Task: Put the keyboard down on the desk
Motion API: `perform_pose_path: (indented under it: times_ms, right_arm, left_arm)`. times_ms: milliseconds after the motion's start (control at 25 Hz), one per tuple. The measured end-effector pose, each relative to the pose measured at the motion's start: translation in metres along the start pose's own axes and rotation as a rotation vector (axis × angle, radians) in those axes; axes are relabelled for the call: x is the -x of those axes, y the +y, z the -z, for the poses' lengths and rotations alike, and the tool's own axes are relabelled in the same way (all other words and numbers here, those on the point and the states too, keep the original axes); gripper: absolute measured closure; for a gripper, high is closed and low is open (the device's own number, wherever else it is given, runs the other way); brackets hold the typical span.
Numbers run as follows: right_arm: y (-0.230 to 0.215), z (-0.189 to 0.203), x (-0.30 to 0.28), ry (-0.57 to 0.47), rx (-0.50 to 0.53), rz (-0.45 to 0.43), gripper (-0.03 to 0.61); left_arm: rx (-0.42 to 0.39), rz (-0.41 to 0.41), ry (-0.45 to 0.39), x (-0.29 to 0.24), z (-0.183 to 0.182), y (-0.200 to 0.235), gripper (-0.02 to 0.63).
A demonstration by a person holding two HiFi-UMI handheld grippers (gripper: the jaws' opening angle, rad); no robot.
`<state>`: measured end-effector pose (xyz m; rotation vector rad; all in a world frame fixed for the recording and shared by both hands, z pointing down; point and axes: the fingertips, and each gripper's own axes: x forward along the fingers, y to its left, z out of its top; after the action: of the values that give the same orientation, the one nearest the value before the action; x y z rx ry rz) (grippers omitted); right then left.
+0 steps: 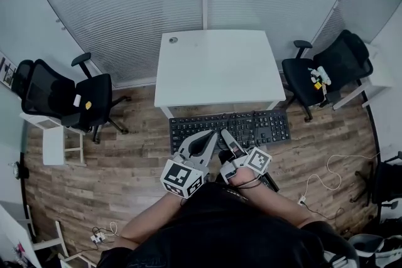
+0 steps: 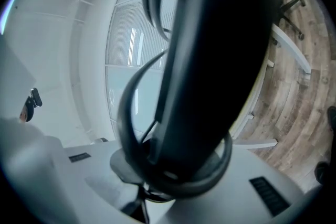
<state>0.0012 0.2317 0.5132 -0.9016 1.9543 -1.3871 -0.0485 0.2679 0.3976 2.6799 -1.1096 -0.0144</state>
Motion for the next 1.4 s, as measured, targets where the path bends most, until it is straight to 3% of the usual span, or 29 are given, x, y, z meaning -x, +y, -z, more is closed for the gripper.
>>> perform_pose_path:
  times_ms: [360, 720, 960, 1120, 1240, 1400]
  right_arm:
    - [-0.027, -0.045, -0.012, 0.003, 0.005, 0.021, 0.476]
    - [-0.048, -0.139, -0.048, 0.036, 0.057, -0.009, 0.476]
    - [-0.06, -0.179, -0.054, 0.057, 0.054, -0.015, 0.476]
    - [-0.073, -0.189, -0.047, 0.045, 0.014, 0.017, 0.476]
    - [-0.078, -0.199, -0.044, 0.036, 0.042, 0.015, 0.476]
    - [-0.104, -0.211, -0.029, 0.0, 0.006, 0.131, 0.476]
  left_arm:
    - [-0.005, -0.005, 0.01, -0.051, -0.001, 0.007, 0.598]
    - [0.012, -0.018, -0.019, -0.146, -0.015, 0.024, 0.598]
    - [0.015, -0.017, -0.025, -0.193, -0.017, 0.02, 0.598]
    - [0.032, -0.001, -0.018, -0.208, -0.014, 0.016, 0.598]
    - [0.043, 0.01, -0.018, -0.219, -0.014, 0.014, 0.598]
    - [0.044, 0.035, -0.003, -0.232, -0.011, 0.013, 0.598]
